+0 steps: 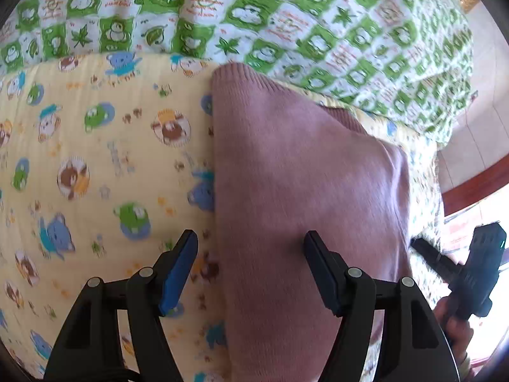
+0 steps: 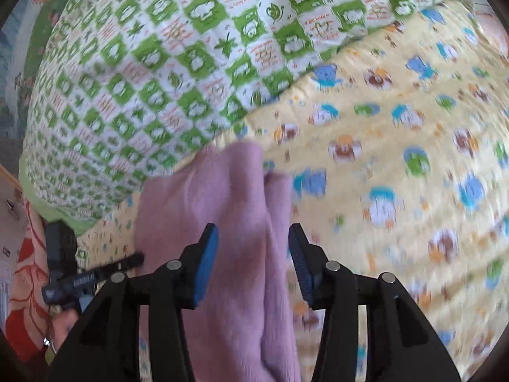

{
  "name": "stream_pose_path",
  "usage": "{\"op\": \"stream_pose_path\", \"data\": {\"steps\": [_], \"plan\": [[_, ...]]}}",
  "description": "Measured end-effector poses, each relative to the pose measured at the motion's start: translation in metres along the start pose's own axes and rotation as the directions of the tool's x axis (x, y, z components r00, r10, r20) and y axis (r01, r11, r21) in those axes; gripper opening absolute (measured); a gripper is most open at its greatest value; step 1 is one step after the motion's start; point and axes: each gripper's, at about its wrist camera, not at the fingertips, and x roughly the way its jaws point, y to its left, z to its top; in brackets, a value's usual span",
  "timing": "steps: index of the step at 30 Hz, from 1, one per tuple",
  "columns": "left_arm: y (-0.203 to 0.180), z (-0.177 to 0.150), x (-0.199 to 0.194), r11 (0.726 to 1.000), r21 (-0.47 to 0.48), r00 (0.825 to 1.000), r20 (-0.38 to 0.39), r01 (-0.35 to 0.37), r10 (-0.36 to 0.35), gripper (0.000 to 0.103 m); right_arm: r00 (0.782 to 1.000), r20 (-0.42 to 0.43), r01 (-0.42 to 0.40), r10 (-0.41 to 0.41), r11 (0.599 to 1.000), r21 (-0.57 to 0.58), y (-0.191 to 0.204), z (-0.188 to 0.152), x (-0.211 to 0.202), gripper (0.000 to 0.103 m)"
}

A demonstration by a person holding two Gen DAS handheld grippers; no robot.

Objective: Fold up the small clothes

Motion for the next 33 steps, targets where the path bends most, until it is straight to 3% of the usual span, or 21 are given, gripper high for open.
{"op": "stream_pose_path", "data": {"steps": [4, 7, 10, 12, 15, 17, 19, 24, 28, 29, 30, 31, 33], "plan": [[-0.002, -0.022, 0.003, 1.000, 0.020, 1.000, -0.026, 0.001, -0.001, 0.074, 0.996, -0.079, 0.042, -0.043, 0.999, -0.016, -0.007, -0.047, -0.006, 0.047], [0.000, -0.033, 0.007, 1.000, 0.022, 0.999, -0.037, -0.008, 0.009, 0.078, 0.978, -0.123, 0.156, -0.166, 0.984, -0.088, -0.015, -0.073, -0.004, 0.047], [0.002, -0.036, 0.005, 1.000, 0.003, 0.999, -0.042, 0.006, -0.006, 0.078, 0.973, -0.157, 0.157, -0.168, 0.984, -0.079, -0.023, -0.088, -0.006, 0.047], [0.001, -0.035, 0.001, 1.000, 0.004, 0.999, -0.035, 0.003, -0.003, 0.078, 0.977, -0.150, 0.144, -0.155, 0.986, -0.080, -0.021, -0.085, -0.013, 0.047], [0.000, -0.028, -0.001, 1.000, -0.001, 0.999, -0.032, 0.011, -0.011, 0.078, 0.992, -0.099, 0.069, -0.073, 0.997, -0.041, -0.018, -0.067, -0.023, 0.049], [-0.001, -0.021, 0.002, 1.000, -0.015, 0.999, -0.042, 0.018, -0.019, 0.078, 0.997, -0.072, 0.029, -0.030, 0.999, -0.020, -0.016, -0.049, -0.021, 0.065], [-0.001, -0.015, 0.005, 0.999, -0.034, 0.998, -0.046, 0.031, -0.033, 0.078, 0.998, -0.056, -0.019, 0.019, 1.000, -0.005, -0.015, -0.034, -0.011, 0.071], [0.001, -0.005, 0.025, 0.993, -0.086, 0.992, -0.087, 0.085, -0.093, 0.081, 0.992, -0.089, -0.084, 0.088, 0.996, 0.041, -0.019, -0.001, 0.029, 0.071], [0.010, -0.007, 0.040, 0.978, -0.138, 0.981, -0.096, 0.154, -0.168, 0.083, 0.987, -0.128, -0.094, 0.098, 0.995, 0.034, -0.024, 0.004, 0.046, 0.071], [0.012, -0.008, 0.045, 0.971, -0.154, 0.975, -0.097, 0.183, -0.199, 0.078, 0.984, -0.142, -0.103, 0.108, 0.994, 0.040, -0.024, 0.004, 0.052, 0.070], [0.013, -0.009, 0.047, 0.965, -0.164, 0.970, -0.095, 0.204, -0.221, 0.068, 0.980, -0.160, -0.111, 0.118, 0.993, 0.048, -0.023, 0.003, 0.059, 0.070], [0.015, -0.010, 0.051, 0.959, -0.176, 0.966, -0.094, 0.224, -0.243, 0.065, 0.976, -0.180, -0.116, 0.125, 0.992, 0.056, -0.024, 0.001, 0.065, 0.070], [0.017, -0.011, 0.052, 0.953, -0.180, 0.962, -0.077, 0.244, -0.261, 0.052, 0.971, -0.190, -0.133, 0.144, 0.989, 0.072, -0.025, -0.003, 0.070, 0.063]]}}
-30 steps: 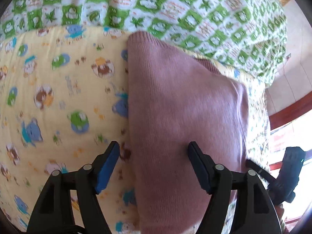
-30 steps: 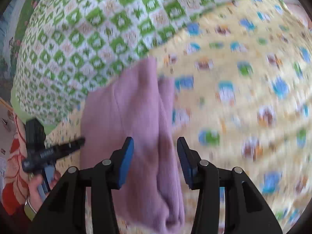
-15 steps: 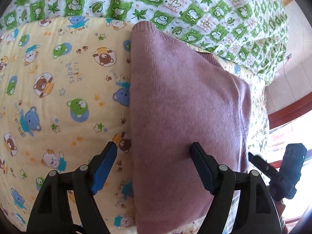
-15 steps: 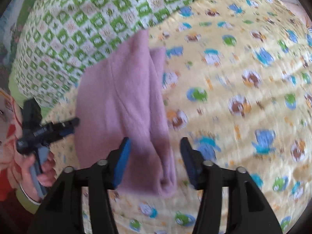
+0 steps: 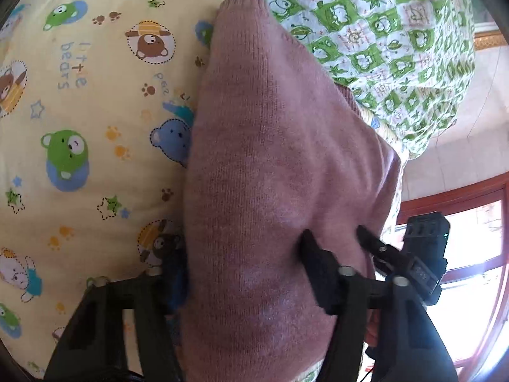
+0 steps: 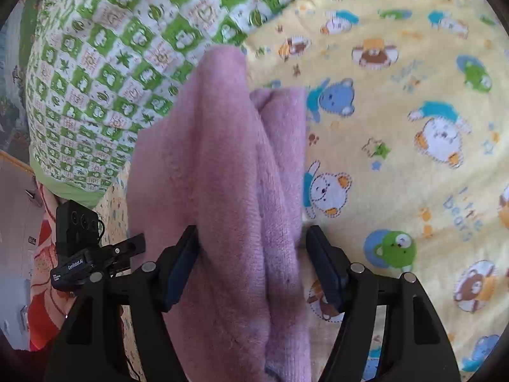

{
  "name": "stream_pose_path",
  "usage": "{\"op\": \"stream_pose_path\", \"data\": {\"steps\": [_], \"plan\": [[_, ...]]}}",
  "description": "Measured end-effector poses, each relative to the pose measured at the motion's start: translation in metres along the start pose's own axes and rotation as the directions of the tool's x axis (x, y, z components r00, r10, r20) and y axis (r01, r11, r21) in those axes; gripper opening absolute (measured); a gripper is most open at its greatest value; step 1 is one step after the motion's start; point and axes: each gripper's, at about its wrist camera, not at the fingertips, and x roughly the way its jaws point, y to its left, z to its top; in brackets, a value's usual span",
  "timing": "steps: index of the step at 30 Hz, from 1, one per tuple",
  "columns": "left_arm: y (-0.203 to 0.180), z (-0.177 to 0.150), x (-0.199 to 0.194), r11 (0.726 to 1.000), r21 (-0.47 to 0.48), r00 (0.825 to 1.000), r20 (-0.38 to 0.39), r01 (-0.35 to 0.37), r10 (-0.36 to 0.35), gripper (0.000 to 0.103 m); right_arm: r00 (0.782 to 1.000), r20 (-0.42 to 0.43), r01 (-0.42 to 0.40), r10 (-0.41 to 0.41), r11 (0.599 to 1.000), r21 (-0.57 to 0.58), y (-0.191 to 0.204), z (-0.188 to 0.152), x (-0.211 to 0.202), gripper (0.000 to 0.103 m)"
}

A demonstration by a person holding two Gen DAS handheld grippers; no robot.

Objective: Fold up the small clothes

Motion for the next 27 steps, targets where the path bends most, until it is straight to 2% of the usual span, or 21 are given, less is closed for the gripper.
{"op": "stream_pose_path", "data": {"steps": [1, 2, 5, 11, 16, 23, 27], "plan": [[-0.002, -0.001, -0.001, 1.000, 0.004, 1.000, 0.009, 0.010, -0.010, 0.049, 0.999, -0.019, -0.038, 0.038, 0.999, 0.021, -0.001, -0.002, 0.003, 0.048], [-0.003, -0.002, -0.003, 1.000, 0.009, 1.000, 0.017, 0.024, -0.024, 0.043, 0.999, -0.020, -0.050, 0.051, 0.998, 0.032, -0.002, -0.004, 0.003, 0.041], [-0.007, -0.006, -0.016, 0.998, 0.025, 0.998, 0.037, 0.052, -0.053, 0.036, 0.999, 0.002, -0.052, 0.052, 0.999, 0.015, 0.007, -0.008, -0.006, 0.031], [-0.018, -0.020, -0.052, 0.997, 0.053, 0.994, 0.095, 0.058, -0.062, 0.034, 0.993, 0.042, -0.110, 0.111, 0.994, -0.016, 0.043, -0.017, -0.031, 0.029], [-0.004, -0.042, -0.116, 0.998, 0.017, 0.981, 0.184, 0.066, -0.068, 0.034, 0.984, 0.030, -0.174, 0.176, 0.983, -0.065, 0.092, -0.033, -0.035, 0.029], [0.042, -0.089, -0.204, 0.998, -0.057, 0.960, 0.280, 0.003, 0.013, 0.034, 0.956, -0.068, -0.291, 0.285, 0.950, -0.111, 0.163, -0.071, 0.001, 0.029], [0.083, -0.117, -0.240, 0.992, -0.122, 0.950, 0.304, -0.028, 0.064, 0.034, 0.943, -0.146, -0.316, 0.298, 0.942, -0.117, 0.191, -0.096, 0.037, 0.029]]}}
